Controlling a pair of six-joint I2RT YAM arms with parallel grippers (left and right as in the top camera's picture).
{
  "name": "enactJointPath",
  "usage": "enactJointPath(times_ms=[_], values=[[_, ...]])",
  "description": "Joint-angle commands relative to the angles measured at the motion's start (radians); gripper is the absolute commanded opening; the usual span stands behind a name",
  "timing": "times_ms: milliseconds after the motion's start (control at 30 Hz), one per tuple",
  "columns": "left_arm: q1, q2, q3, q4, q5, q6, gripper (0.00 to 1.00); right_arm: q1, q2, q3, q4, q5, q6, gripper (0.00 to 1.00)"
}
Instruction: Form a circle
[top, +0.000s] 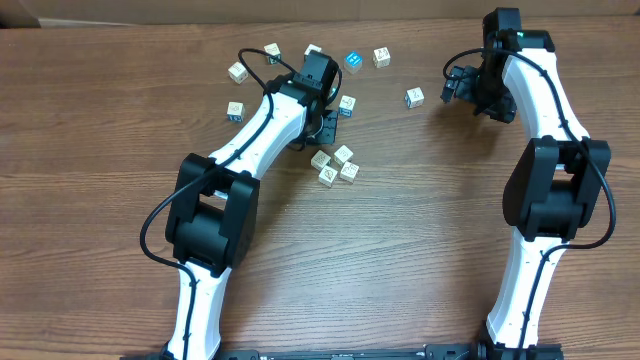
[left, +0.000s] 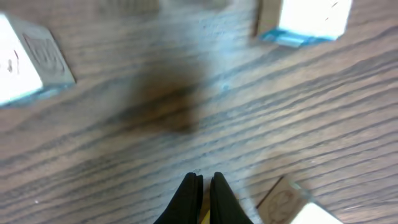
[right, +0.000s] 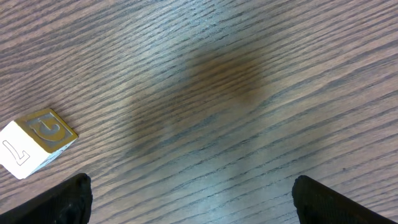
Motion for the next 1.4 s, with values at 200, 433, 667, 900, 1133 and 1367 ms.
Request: enactJointPath(times_ms=[200,433,667,900,1133,1367], values=[[-0.083,0.016,0.138,0.039,0.012,0.050,0.04,0.000,-0.024,0.022,0.002,0.002,0.004,1.00],[-0.162,0.016,0.136,0.055,-0.059,0.101,0.05,0.000,-0.024,0.022,0.002,0.002,0.004,1.00],[-0.182,0.049,0.135,0.048,-0.124,0.098,0.04,0.000,-0.024,0.022,0.002,0.002,0.004,1.00],[-0.167,0.086,0.135,0.047,-0.124,0.088,0.04,0.000,-0.024,0.022,0.002,0.002,0.004,1.00],[-0.153,0.093,0.135,0.021,-0.120,0.056,0.04,0.000,-0.024,0.022,0.002,0.002,0.004,1.00],[-0.153,0.098,0.130,0.010,-0.119,0.056,0.04,0.000,-0.024,0.022,0.002,0.002,0.004,1.00]])
